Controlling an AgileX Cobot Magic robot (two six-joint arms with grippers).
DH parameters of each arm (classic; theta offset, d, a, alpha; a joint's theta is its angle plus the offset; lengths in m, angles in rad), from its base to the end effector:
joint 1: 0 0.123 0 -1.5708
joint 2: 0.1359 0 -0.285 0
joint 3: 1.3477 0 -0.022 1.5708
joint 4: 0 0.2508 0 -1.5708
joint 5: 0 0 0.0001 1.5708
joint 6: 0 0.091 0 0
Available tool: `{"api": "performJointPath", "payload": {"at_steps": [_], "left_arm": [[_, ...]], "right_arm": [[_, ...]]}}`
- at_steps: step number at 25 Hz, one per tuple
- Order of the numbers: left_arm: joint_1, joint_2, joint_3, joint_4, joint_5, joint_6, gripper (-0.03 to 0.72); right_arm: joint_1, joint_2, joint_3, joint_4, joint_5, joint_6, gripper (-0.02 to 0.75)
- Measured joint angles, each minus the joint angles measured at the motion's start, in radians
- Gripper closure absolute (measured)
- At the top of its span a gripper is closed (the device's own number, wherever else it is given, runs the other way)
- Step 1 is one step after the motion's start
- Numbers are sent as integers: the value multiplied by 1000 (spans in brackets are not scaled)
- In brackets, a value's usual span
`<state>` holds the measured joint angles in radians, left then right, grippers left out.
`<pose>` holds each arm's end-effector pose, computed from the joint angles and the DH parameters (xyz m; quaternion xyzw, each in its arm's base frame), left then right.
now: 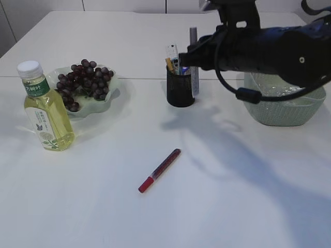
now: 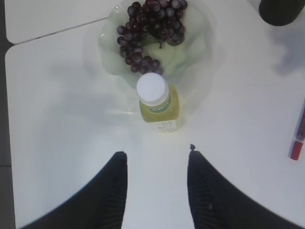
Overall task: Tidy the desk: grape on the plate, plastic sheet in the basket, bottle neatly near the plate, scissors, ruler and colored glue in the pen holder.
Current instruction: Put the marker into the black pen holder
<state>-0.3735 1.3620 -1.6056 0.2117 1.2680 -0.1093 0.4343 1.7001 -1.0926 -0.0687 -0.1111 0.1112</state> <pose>0.2510 -0.0788 0.4379 0.1230 0.9369 0.0285 0.3261 0.3505 0.1633 0.2561 -0.1646 0.8197 0.1327 0.5323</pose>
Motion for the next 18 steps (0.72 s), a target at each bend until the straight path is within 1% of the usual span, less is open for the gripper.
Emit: {"api": "performJointPath", "payload": {"at_steps": [5, 10, 18], "left_arm": [[0, 0, 0, 16, 0, 0, 381], [0, 0, 0, 18, 0, 0, 381], [0, 0, 0, 18, 0, 0, 381]], "right_arm": [[-54, 88, -135, 0, -62, -3, 676], [-57, 218, -289, 0, -106, -4, 677], [-67, 414, -503, 0, -106, -81, 676]]}}
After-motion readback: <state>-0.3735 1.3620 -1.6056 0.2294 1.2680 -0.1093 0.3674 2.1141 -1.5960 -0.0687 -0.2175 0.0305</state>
